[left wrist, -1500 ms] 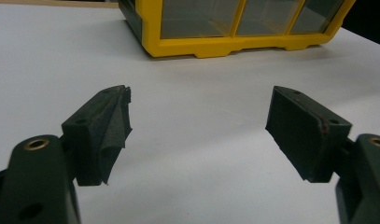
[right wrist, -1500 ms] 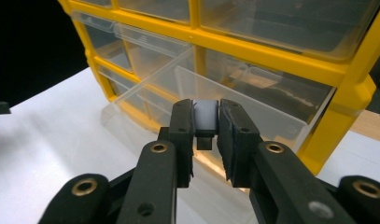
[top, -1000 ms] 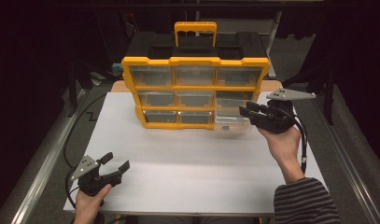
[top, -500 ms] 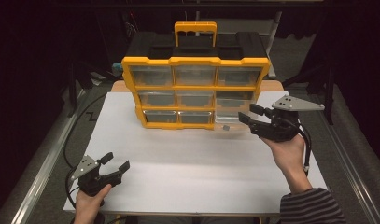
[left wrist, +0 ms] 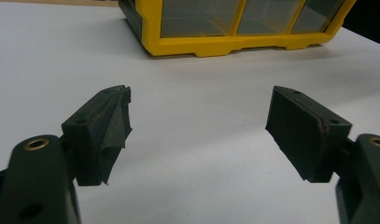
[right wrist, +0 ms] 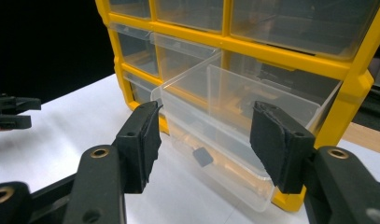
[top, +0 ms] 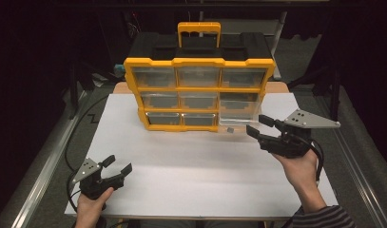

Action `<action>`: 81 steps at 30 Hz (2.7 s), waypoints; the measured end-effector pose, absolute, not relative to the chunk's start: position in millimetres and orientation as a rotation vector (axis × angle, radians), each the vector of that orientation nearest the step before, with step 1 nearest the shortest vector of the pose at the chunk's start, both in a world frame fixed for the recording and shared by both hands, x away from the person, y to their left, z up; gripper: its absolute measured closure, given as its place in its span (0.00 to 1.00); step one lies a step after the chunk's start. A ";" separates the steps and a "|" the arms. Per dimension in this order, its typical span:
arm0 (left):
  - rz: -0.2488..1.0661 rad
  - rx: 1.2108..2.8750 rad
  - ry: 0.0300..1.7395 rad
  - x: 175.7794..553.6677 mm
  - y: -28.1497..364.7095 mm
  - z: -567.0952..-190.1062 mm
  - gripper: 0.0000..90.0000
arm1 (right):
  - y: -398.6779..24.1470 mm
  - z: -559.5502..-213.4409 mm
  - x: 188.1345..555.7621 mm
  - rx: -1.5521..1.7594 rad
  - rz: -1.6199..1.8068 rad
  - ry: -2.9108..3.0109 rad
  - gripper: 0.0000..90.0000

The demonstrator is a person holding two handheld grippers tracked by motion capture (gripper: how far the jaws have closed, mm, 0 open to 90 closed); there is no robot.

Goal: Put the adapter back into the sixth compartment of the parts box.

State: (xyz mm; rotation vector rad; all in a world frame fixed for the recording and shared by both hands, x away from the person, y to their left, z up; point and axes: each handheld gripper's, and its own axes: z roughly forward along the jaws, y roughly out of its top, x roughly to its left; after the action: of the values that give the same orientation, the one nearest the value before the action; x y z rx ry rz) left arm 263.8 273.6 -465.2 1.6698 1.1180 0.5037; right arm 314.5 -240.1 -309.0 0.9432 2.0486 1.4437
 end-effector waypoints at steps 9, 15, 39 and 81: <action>0.504 1.670 1.117 263.7 273.8 -465.0 0.25 | -240.1 -319.1 301.0 0.911 1.439 2.062 0.47; 0.504 1.669 1.117 263.5 273.8 -465.0 0.25 | -239.8 -329.4 295.2 0.903 1.438 2.065 0.46; 0.505 1.670 1.116 263.4 273.6 -464.9 0.25 | -252.4 -365.6 287.4 0.964 1.413 2.076 0.43; 0.506 1.665 1.120 263.1 273.8 -465.0 0.25 | -290.6 -402.1 280.2 1.108 1.380 1.978 0.40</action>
State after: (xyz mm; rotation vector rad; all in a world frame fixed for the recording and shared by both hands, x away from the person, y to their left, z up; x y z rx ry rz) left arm 263.1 273.8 -465.0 1.6652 1.1204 0.5065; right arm 280.2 -290.6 -402.1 1.1079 1.9779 1.3801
